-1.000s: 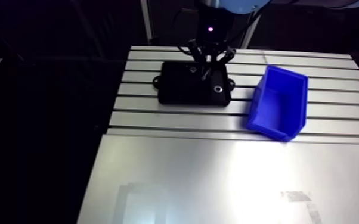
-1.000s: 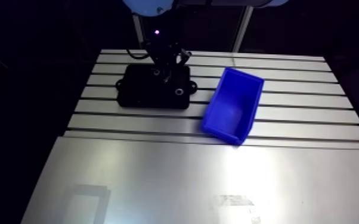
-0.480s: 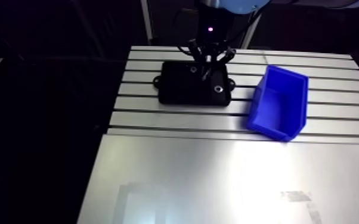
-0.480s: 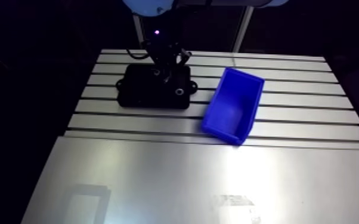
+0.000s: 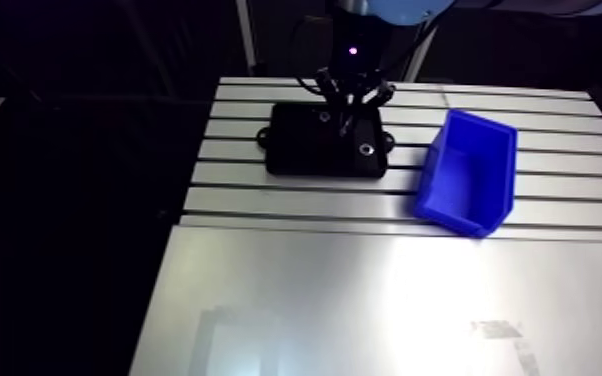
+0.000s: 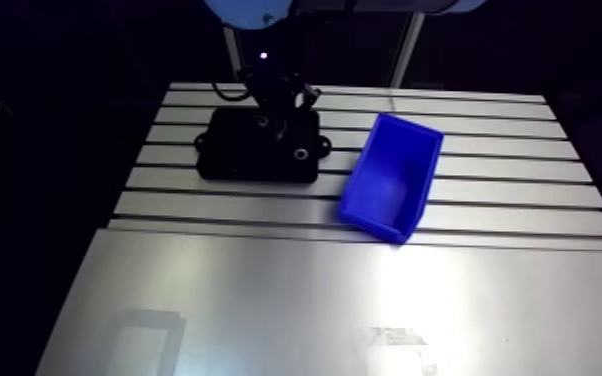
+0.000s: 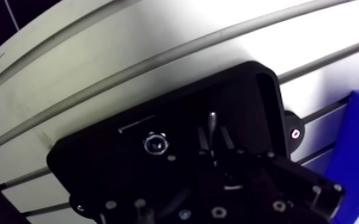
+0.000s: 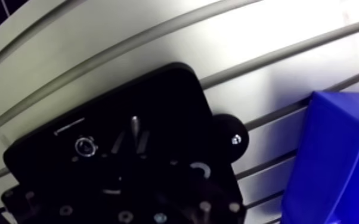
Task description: Pick up the M10 bolt from the tray and put it into the blue bin.
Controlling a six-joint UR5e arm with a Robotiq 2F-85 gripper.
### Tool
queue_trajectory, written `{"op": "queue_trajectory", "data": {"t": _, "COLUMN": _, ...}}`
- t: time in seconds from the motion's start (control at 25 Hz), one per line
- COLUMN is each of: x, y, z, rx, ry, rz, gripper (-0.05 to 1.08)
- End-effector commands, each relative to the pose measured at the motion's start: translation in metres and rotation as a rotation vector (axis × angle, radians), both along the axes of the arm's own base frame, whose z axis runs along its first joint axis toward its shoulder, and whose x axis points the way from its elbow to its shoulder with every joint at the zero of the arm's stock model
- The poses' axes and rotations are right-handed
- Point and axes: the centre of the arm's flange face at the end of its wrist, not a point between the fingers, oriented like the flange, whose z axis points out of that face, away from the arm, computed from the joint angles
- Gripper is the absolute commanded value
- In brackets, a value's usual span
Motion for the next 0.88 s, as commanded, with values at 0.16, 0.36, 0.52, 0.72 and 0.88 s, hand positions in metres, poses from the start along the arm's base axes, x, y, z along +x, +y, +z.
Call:
{"op": "queue_trajectory", "data": {"t": 0.16, "x": 0.000, "y": 0.000, "z": 0.000, "rx": 0.002, "ry": 0.001, "rz": 0.000, "gripper": 0.85}}
{"op": "queue_trajectory", "data": {"t": 0.36, "x": 0.000, "y": 0.000, "z": 0.001, "rx": 0.001, "ry": 0.002, "rz": 0.002, "gripper": 0.93}}
{"op": "queue_trajectory", "data": {"t": 0.52, "x": 0.000, "y": 0.000, "z": 0.006, "rx": 0.004, "ry": 0.010, "rz": 0.000, "gripper": 0.99}}
{"op": "queue_trajectory", "data": {"t": 0.72, "x": 0.000, "y": 0.000, "z": 0.012, "rx": 0.003, "ry": 0.018, "rz": 0.000, "gripper": 1.03}}
{"op": "queue_trajectory", "data": {"t": 0.88, "x": 0.002, "y": -0.001, "z": 0.023, "rx": 0.003, "ry": 0.027, "rz": 0.002, "gripper": 1.05}}
